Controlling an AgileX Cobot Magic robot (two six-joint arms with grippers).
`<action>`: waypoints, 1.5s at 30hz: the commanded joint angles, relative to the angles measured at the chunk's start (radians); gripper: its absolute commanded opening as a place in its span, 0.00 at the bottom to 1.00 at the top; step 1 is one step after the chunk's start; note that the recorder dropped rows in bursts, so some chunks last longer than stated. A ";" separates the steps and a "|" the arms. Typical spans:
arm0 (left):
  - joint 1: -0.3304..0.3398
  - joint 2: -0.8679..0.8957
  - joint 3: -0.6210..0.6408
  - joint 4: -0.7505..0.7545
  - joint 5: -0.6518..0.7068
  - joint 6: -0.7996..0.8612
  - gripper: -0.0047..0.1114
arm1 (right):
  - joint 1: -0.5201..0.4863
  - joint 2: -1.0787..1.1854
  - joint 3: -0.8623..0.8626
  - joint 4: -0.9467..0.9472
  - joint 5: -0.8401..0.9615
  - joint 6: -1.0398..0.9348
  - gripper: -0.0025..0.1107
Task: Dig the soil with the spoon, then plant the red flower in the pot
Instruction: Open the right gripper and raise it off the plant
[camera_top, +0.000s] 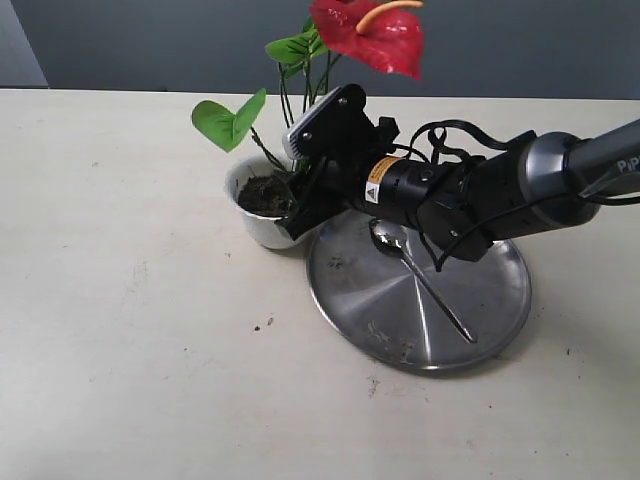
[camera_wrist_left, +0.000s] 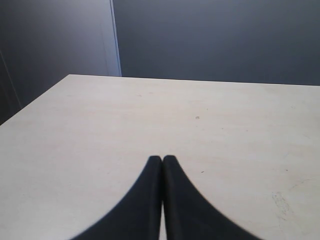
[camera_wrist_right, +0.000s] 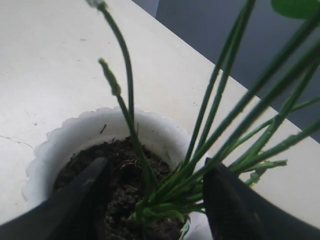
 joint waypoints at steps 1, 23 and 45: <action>0.000 -0.002 0.004 0.002 -0.008 -0.002 0.04 | 0.003 -0.029 0.002 0.011 -0.023 -0.008 0.50; 0.000 -0.002 0.004 0.002 -0.009 -0.002 0.04 | 0.001 -0.092 0.002 0.098 0.073 -0.120 0.50; 0.000 -0.002 0.004 0.002 -0.009 -0.002 0.04 | 0.001 -0.188 0.002 0.305 0.174 -0.303 0.50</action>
